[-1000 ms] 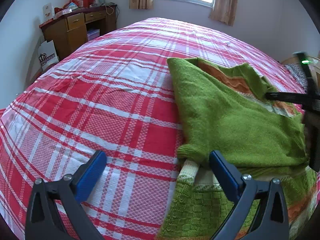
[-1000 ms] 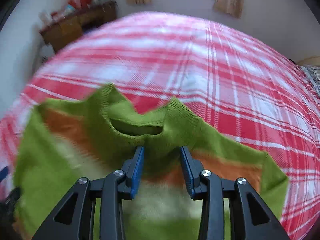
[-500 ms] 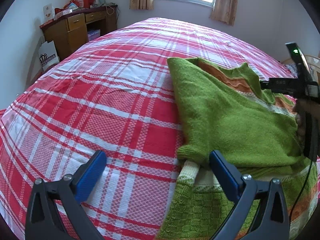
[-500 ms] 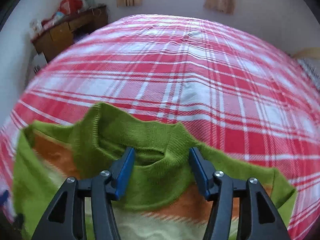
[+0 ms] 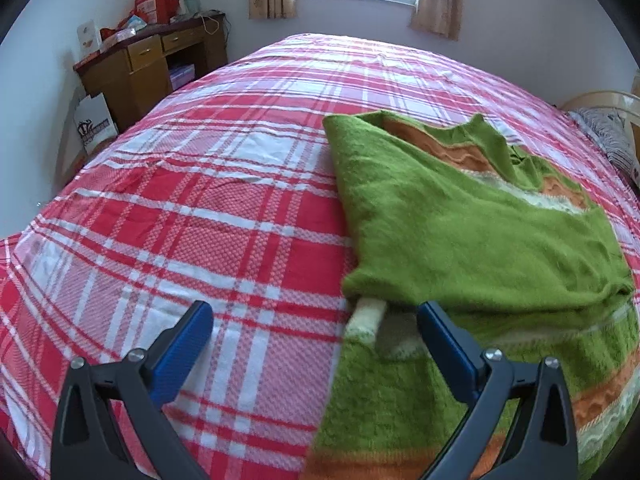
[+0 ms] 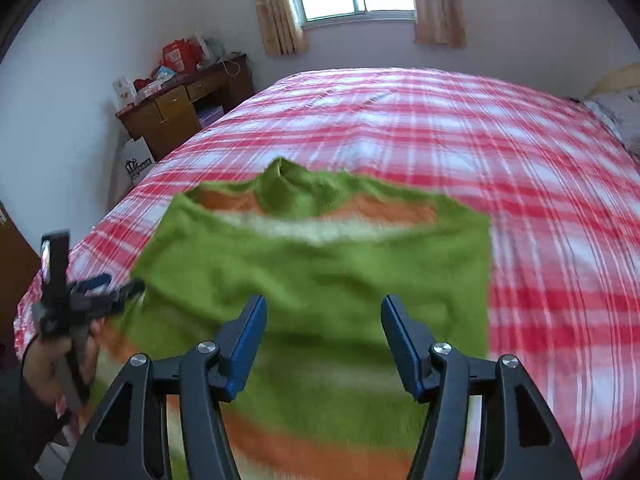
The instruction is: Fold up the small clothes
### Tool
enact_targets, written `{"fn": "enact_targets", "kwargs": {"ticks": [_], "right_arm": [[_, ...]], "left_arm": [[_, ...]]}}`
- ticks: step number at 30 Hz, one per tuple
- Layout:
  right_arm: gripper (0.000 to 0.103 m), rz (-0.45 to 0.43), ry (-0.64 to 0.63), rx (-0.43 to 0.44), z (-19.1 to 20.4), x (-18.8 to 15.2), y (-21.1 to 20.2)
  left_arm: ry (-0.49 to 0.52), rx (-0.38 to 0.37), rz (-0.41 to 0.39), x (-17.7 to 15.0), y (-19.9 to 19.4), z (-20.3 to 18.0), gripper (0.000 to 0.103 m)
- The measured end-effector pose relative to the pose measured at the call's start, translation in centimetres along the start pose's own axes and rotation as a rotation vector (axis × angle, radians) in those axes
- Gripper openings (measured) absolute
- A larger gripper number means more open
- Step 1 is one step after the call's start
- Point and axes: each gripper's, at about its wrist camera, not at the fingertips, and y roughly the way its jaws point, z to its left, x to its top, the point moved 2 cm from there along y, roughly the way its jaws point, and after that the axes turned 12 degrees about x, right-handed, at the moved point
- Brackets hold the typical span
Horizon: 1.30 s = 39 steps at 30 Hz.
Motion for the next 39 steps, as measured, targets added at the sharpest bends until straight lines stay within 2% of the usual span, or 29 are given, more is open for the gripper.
{"fn": "enact_targets", "kwargs": {"ticks": [7,18,30,39], "right_arm": [[0.061,-0.017,0.072,0.019,-0.6,-7.7,-4.5],[0.061,0.022,0.078,0.004,0.6,-15.6,-7.1],[0.061,-0.001,0.116,-0.007,0.9,-19.9,-9.7],[0.061,-0.009,0.115,-0.022,1.5,-21.8,-11.3]], "left_arm": [[0.011,-0.064,-0.028,-2.0,-3.6,0.3,0.103],[0.053,-0.130,-0.037,-6.7,-7.9,1.3,0.103],[0.089,-0.186,-0.028,-10.6,-10.5,1.8,0.103],[0.110,-0.186,-0.013,-13.5,-11.3,3.0,0.103]]}}
